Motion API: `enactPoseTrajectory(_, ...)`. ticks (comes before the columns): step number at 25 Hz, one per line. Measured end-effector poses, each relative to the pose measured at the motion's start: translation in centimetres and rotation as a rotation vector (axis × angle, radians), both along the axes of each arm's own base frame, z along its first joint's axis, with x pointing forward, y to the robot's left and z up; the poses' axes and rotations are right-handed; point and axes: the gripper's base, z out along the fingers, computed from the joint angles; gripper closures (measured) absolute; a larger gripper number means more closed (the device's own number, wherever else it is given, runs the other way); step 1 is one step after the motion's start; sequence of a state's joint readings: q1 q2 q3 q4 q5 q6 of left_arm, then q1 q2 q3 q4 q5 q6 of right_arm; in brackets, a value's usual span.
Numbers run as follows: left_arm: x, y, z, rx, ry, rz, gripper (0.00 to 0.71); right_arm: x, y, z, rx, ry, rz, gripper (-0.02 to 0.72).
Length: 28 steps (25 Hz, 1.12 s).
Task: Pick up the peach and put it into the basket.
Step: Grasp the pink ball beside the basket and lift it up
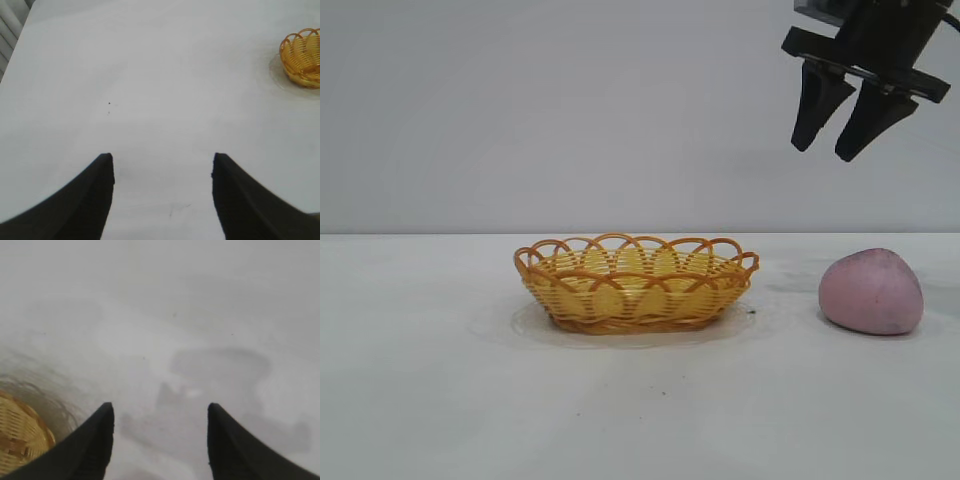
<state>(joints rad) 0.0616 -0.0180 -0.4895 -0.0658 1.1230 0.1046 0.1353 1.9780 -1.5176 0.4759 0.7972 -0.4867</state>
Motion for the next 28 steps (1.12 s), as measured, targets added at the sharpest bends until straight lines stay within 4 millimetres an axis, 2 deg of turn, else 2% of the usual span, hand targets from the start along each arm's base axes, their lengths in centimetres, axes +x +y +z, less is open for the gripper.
enactPoseTrajectory(8,0.0,0.0,0.0,0.002,-0.002,0.001,0.329,-0.3,-0.2,0.3,-0.029,0.004,0.021,0.311)
enactPoseTrajectory(15,0.0,0.0,0.0,0.002,-0.002,0.001,0.329,-2.3,-0.9,3.2,-0.124,0.021,0.100,0.311)
enactPoseTrajectory(17,0.0,0.0,0.0,0.002,-0.002,0.001,0.329,-3.1,-1.0,3.8,-0.126,0.059,0.123,0.311)
enactPoseTrajectory(22,0.0,0.0,0.0,0.002,-0.002,0.002,0.329,-4.9,-1.3,3.7,-0.132,0.274,0.078,0.311)
enactPoseTrajectory(28,0.0,0.0,0.0,0.002,-0.002,0.002,0.329,-5.3,-0.8,3.5,-0.159,0.345,-0.050,0.311)
